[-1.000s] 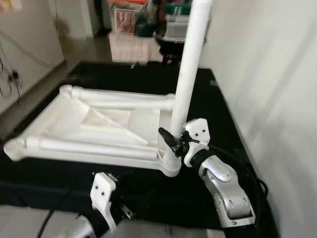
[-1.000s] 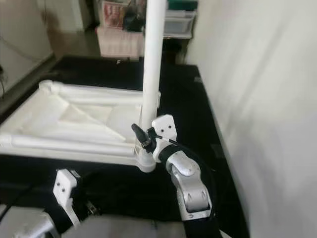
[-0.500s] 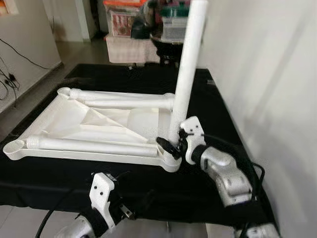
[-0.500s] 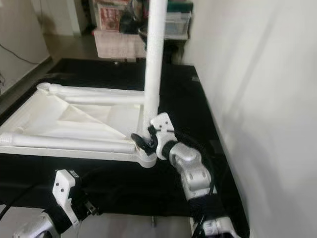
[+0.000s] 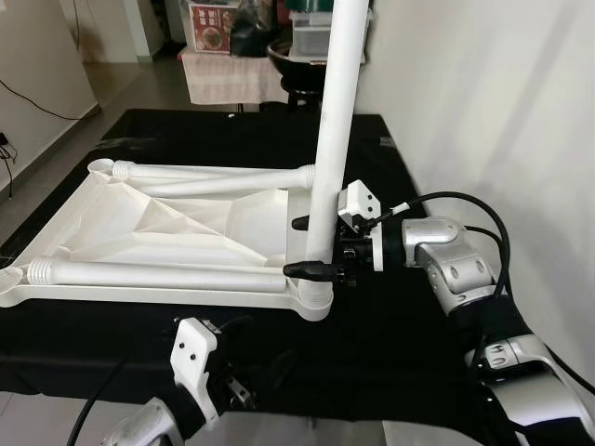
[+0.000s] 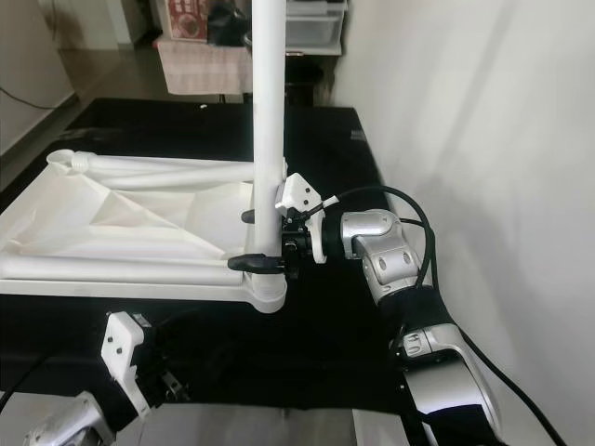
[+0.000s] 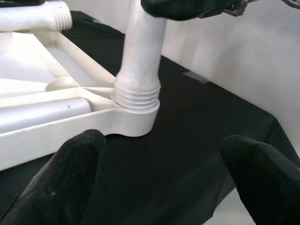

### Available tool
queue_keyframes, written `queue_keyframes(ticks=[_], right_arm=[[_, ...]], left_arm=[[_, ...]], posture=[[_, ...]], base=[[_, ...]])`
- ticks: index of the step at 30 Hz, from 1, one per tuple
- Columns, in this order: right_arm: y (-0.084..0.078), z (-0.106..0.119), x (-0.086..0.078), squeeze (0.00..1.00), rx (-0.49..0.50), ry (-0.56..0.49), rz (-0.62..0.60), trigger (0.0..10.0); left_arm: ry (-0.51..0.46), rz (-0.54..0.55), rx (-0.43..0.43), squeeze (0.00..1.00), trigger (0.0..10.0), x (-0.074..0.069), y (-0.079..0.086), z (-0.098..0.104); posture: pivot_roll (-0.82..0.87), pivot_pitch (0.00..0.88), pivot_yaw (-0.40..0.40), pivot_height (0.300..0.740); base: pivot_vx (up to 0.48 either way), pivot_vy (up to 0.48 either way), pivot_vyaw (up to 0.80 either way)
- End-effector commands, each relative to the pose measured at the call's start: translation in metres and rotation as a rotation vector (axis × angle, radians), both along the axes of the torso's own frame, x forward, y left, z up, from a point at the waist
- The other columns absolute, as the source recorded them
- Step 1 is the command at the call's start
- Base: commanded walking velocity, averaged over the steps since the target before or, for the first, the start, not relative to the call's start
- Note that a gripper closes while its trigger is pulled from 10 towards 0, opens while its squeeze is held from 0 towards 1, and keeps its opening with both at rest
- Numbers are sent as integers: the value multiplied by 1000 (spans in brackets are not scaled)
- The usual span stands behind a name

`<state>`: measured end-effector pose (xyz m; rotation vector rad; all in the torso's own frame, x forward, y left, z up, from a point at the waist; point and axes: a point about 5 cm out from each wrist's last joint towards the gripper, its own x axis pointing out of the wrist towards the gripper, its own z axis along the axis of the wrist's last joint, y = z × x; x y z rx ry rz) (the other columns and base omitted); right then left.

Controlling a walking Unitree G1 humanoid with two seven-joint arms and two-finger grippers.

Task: Building children table

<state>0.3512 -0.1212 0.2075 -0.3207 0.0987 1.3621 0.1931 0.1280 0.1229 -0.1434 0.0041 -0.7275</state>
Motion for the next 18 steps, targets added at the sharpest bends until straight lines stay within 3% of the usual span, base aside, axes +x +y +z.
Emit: queue_keyframes(ticks=[1,2,13,18], right_arm=[[9,1,1,0,-23,8,46,745],[9,0,2,0,-24,25,64,0],[4,-4,7,0,-30,47,81,0],[-16,-16,-2,0,9,61,-2,0]], left_arm=[[20,1,-3,0,10000,-2,-1,-3],[21,0,-4,0,10000,-2,-1,-3],[27,-2,-14,0,10000,-4,-2,-2],[31,4,-30,0,10000,-6,-2,-2]], posture=[[-74,38,-82,740],[-74,38,-82,740],[-75,50,-86,740],[-88,59,-88,740]], base=[[0,0,0],[0,0,0],[0,0,0],[0,0,0]])
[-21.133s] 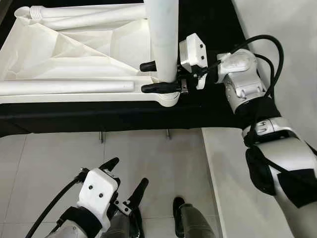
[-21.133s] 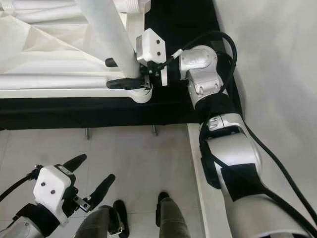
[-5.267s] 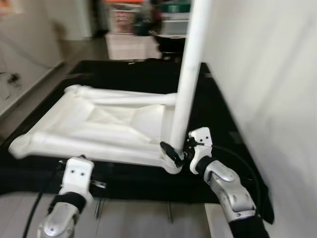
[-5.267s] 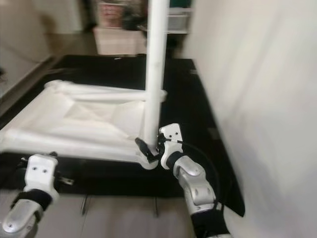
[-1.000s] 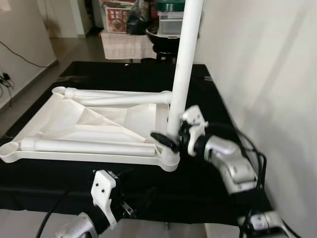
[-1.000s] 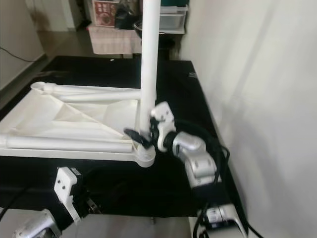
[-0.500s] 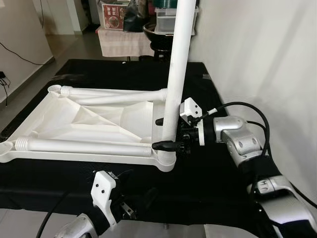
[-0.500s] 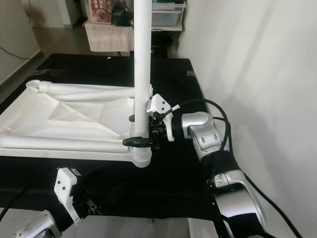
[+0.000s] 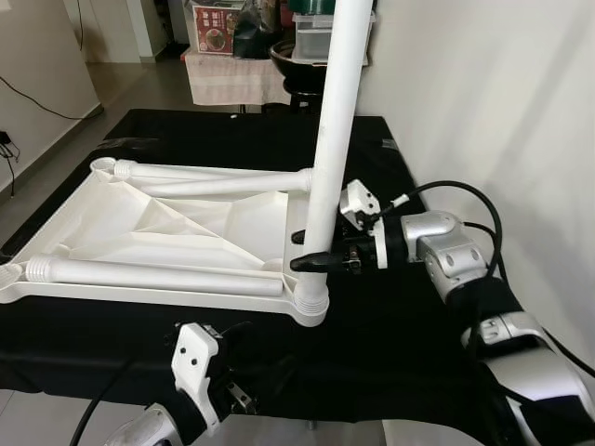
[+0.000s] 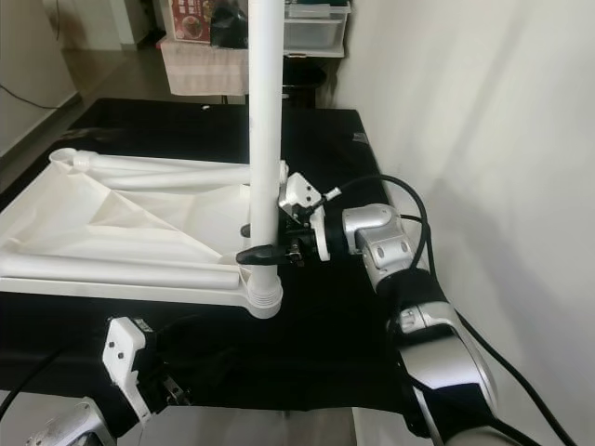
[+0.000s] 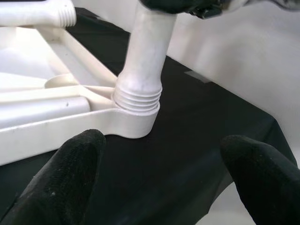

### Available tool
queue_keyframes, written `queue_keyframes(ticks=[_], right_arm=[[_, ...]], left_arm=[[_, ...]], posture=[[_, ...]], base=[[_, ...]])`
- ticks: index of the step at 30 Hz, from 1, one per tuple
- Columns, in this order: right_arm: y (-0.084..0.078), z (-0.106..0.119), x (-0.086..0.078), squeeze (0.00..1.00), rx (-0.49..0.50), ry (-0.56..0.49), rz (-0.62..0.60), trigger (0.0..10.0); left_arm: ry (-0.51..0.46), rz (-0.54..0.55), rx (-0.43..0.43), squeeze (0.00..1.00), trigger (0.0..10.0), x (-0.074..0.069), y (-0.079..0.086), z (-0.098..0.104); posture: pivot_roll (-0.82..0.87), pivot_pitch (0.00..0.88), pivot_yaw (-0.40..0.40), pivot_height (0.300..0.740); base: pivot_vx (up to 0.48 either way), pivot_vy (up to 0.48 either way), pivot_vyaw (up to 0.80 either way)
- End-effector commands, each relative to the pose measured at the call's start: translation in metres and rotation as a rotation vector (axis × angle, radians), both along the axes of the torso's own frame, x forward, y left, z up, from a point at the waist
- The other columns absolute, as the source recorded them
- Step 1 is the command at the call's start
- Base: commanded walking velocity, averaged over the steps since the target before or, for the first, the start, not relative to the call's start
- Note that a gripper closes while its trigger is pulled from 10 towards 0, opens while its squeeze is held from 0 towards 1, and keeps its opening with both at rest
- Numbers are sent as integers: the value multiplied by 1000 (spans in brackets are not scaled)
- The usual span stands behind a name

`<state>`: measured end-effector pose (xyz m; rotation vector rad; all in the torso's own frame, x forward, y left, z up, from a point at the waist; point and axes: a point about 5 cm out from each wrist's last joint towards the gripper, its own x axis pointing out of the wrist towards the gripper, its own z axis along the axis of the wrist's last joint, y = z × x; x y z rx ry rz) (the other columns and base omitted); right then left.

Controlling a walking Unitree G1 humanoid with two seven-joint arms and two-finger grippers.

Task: Building children table

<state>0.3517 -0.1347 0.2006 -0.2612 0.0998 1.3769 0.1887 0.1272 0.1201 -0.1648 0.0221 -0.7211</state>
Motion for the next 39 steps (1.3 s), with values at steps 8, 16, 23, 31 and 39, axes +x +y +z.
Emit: queue_keyframes(ticks=[8,16,23,31,39], right_arm=[[2,-88,-42,0,7,155,-1043,0],[21,-83,-38,0,-53,91,-849,588],[44,-44,-40,1000,84,90,-496,10000],[39,-14,-33,0,30,-51,-117,10000],[39,-9,-21,0,-29,23,91,10000]], left_arm=[[8,-3,-18,0,10000,-2,5,2],[11,7,-25,0,10000,1,6,-1],[11,5,-28,0,10000,3,6,-1],[14,-6,-30,0,10000,5,5,-1],[10,4,-29,0,10000,4,4,-1]], posture=[[-127,70,-71,740],[-123,37,-85,740],[-118,26,-80,740],[-114,22,-73,740],[-83,27,-91,740]], base=[[0,0,0],[0,0,0],[0,0,0],[0,0,0],[0,0,0]])
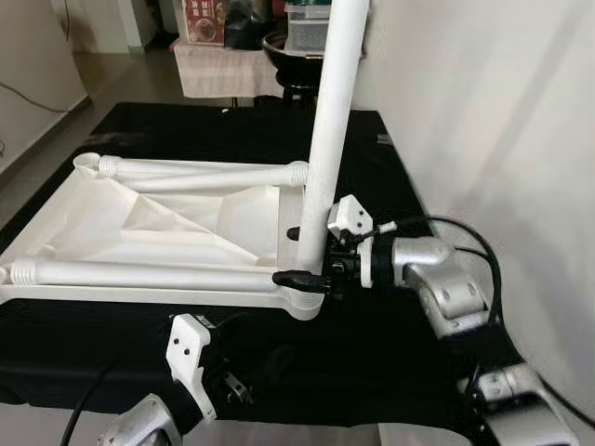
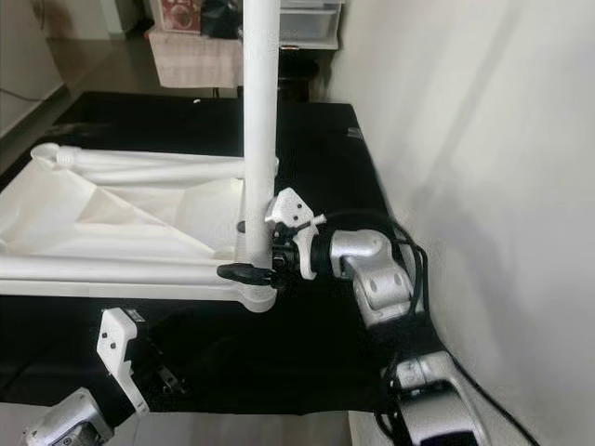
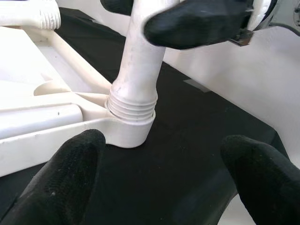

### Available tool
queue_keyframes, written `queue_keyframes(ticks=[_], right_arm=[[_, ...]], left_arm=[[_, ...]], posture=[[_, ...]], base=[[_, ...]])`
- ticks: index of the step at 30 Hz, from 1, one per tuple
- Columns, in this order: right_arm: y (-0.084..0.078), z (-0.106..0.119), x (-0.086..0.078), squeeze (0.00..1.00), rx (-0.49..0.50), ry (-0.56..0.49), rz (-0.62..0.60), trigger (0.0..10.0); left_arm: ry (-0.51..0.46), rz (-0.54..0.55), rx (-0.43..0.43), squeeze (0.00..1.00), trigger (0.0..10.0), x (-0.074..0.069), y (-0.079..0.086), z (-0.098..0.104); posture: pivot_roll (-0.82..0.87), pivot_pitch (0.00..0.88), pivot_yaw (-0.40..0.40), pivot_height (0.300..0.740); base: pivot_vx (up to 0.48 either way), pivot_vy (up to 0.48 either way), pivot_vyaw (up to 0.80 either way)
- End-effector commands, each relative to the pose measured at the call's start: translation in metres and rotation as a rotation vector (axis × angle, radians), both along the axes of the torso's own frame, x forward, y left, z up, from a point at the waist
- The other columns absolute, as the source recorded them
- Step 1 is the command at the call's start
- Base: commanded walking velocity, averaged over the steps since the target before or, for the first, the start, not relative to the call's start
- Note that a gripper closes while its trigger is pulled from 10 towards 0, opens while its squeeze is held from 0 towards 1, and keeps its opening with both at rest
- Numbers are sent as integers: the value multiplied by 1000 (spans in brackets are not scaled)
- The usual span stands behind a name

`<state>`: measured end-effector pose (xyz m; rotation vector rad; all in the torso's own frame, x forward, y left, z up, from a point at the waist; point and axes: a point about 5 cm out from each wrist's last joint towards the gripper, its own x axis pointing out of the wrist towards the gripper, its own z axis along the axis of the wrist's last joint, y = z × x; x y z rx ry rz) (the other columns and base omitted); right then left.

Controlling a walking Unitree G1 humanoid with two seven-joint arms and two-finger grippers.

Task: Building children table

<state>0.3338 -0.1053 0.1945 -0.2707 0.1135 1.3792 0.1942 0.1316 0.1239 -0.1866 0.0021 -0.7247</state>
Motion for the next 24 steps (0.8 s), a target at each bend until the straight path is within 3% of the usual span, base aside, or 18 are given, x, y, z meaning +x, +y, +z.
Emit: queue_keyframes(ticks=[1,2,6,7,13,19,20,21,22,24], right_arm=[[10,-3,-3,0,-14,19,89,10000],[10,-1,2,0,-13,38,131,2824],[10,0,3,0,-15,45,152,2824],[12,2,9,0,-15,50,173,0],[11,-1,12,0,-15,63,175,0],[-4,-15,7,0,-19,89,144,0],[-10,-20,3,0,15,70,42,0],[-10,-29,4,0,37,45,-165,0],[-10,-29,4,0,37,45,-165,0],[-9,-37,6,0,43,22,-355,0]], left_arm=[[21,6,-2,0,10000,-1,0,-4],[19,9,-3,0,10000,-2,-1,-4],[19,9,-4,0,10000,-3,-1,-4],[20,9,-5,0,10000,-4,-2,-3],[22,6,-9,0,10000,-5,-4,-3],[24,7,-19,0,10000,-7,-5,-2],[24,7,-22,0,10000,-7,-5,-1],[24,6,-23,0,10000,-8,-4,-1],[24,6,-23,0,10000,-8,-4,-1],[23,7,-23,0,10000,-8,-3,-1]], posture=[[-83,27,-91,740],[-76,32,-96,740],[-76,32,-96,740],[-69,40,-100,740],[-64,47,-108,740],[-80,60,-109,740],[-92,67,-111,740],[-96,67,-113,740],[-96,67,-113,740],[-97,68,-113,740]], base=[[0,0,0],[0,0,0],[0,0,0],[0,0,0],[0,0,0],[0,0,0],[0,0,0],[0,0,0],[0,0,0],[0,0,0]])
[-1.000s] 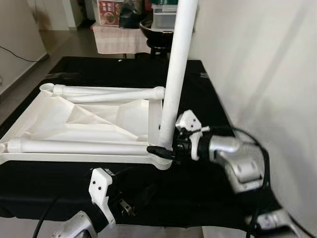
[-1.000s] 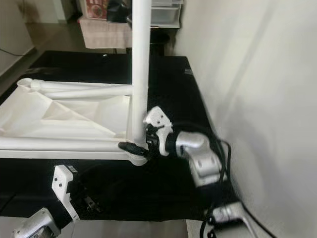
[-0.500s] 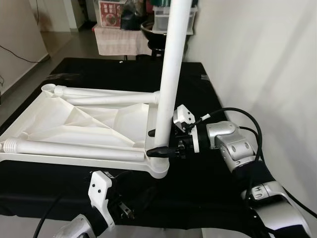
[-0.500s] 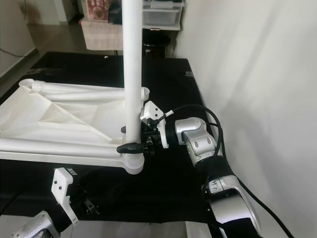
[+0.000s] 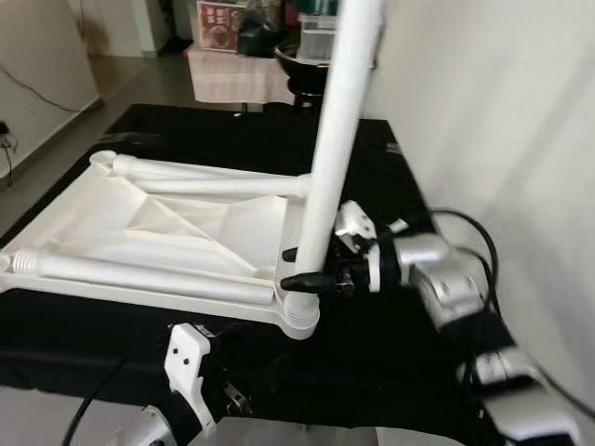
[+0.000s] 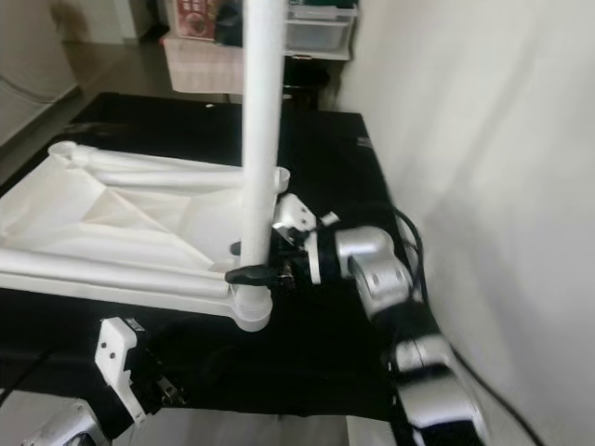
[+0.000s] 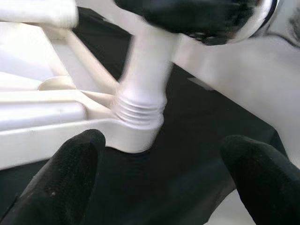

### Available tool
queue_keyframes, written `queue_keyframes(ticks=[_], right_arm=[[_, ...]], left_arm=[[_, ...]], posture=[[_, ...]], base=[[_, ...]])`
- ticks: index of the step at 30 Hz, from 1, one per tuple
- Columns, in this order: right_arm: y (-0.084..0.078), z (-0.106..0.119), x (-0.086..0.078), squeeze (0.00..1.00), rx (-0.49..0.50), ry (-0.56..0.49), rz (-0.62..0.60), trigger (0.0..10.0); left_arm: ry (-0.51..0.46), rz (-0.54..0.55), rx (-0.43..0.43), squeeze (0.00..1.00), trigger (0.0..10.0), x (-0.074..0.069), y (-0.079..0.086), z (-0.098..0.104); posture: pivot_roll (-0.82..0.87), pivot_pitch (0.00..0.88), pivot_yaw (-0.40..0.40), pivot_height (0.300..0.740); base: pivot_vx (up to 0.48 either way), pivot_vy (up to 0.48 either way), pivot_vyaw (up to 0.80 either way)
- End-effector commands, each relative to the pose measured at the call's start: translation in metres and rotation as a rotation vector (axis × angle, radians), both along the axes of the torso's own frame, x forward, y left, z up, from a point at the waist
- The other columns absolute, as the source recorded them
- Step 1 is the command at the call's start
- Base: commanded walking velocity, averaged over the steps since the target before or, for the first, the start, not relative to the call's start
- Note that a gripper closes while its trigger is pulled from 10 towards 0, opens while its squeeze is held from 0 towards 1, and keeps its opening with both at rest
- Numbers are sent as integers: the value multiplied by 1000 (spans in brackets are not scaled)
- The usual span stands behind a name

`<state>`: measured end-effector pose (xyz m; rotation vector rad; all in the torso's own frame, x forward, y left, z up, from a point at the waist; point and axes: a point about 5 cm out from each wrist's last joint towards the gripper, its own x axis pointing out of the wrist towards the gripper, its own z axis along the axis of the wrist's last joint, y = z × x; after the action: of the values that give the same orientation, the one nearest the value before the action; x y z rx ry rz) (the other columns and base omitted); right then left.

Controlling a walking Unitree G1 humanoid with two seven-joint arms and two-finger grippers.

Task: Building children table

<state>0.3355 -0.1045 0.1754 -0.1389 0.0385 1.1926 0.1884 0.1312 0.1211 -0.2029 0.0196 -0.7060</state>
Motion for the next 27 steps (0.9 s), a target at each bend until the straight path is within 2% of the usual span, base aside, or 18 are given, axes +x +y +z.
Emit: queue_keyframes(ticks=[1,2,3,5,8,9,10,13,14,15,17,18,21,22,23,25,26,27], right_arm=[[-13,-19,11,0,-16,6,-479,0],[-18,-20,13,0,40,-5,-696,0],[-18,-20,13,0,40,-5,-696,0],[-9,-51,-35,0,20,126,-724,0],[-6,-50,-41,0,11,137,-668,0],[-6,-49,-40,0,-5,130,-633,0],[-7,-46,-33,0,-13,111,-628,0],[-6,-45,-29,0,-19,114,-636,0],[-3,-45,-28,0,-24,115,-643,3882],[2,-44,-27,0,-22,122,-637,10000],[5,-43,-27,0,-21,126,-633,10000],[10,-40,-27,973,-14,134,-587,10000],[22,-32,-27,1000,-3,123,-463,10000],[28,-26,-28,1000,35,123,-395,10000],[28,-26,-28,1000,35,123,-395,10000],[35,-14,-25,1000,72,109,-206,10000],[35,-10,-21,1000,60,96,-147,10000],[35,-10,-21,1000,60,96,-147,10000]], left_arm=[[0,-9,-14,0,10000,-2,-1,2],[0,-8,-14,0,10000,-1,0,2],[0,-8,-14,0,10000,-1,0,2],[0,-8,-14,0,10000,1,2,2],[1,-12,-14,0,10000,2,3,2],[2,-19,-15,0,10000,4,3,1],[3,-24,-15,0,10000,6,3,1],[3,-31,-12,0,10000,7,3,0],[1,-27,-9,0,10000,8,3,0],[0,-19,-9,0,10000,9,4,0],[-1,-13,-9,0,10000,10,4,0],[-3,-7,-8,0,10000,10,5,-1],[-5,-4,-8,0,10000,11,5,-1],[-6,-5,-8,0,10000,12,4,-1],[-6,-5,-8,0,10000,12,4,-1],[-7,-8,-10,0,10000,14,3,-2],[-7,-7,-11,0,10000,14,2,-3],[-7,-7,-11,0,10000,14,2,-3]], posture=[[-115,73,-103,740],[-115,73,-103,740],[-115,73,-103,740],[-129,75,-90,740],[-158,62,-70,740],[-152,51,-73,740],[-145,47,-76,740],[-141,44,-75,740],[-138,36,-73,740],[-131,34,-75,740],[-131,34,-75,740],[-127,30,-76,740],[-124,25,-80,740],[-124,16,-86,740],[-124,16,-86,740],[-108,6,-92,740],[-107,5,-93,740],[-107,5,-93,740]], base=[[0,0,0],[0,0,0],[0,0,0],[0,0,0],[0,0,0],[0,0,0],[0,0,0],[0,0,0],[0,0,0],[0,0,0],[0,0,0],[0,0,0],[0,0,0],[0,0,0],[0,0,0],[0,0,0],[0,0,0],[0,0,0]])
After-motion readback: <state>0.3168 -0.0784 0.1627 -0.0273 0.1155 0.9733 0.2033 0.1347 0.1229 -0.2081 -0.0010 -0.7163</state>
